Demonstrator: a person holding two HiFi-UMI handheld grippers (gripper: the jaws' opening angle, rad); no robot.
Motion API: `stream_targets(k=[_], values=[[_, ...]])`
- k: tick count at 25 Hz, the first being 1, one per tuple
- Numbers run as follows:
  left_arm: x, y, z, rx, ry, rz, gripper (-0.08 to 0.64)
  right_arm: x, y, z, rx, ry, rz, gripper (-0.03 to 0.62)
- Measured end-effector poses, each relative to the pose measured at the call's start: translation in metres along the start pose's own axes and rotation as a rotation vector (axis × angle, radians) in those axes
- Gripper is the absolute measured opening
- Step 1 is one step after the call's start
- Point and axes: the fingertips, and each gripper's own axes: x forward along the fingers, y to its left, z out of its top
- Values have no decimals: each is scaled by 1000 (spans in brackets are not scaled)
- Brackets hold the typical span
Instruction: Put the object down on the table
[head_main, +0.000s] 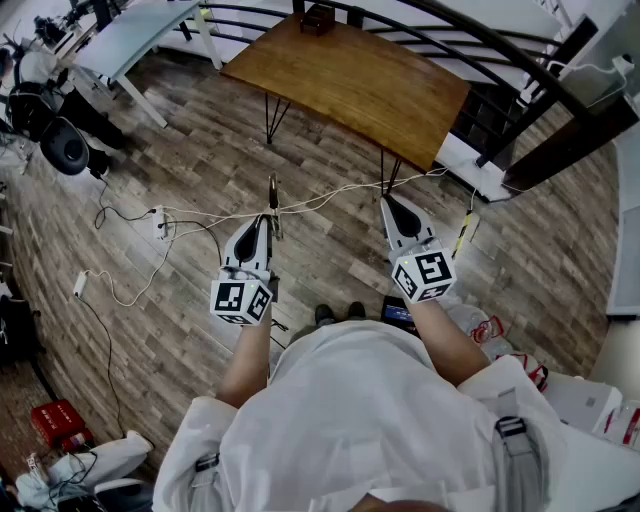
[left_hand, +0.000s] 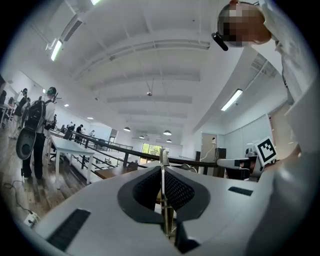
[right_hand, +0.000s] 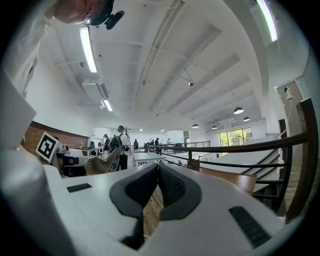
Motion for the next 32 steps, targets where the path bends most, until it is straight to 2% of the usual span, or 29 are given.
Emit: stream_targets(k=[4,10,14,24,32], values=[[5,-14,-6,-26,-2,22,15,-20,-19,3,13,-12,-15,25],[14,-40,-16,-78,15,-19,15,-46,-43,-4,69,-35,-20,25],[15,-53,-8,-69,-11,-58,15,-52,-53,-3,106,-49,-16,25],[24,-75,-6,-57,-6,-54,15,-62,-68,-4,116,-91,27,25],[27,-94,-8,-82,-42,-57,15,-68,-80,-12,117,-88,75,25]])
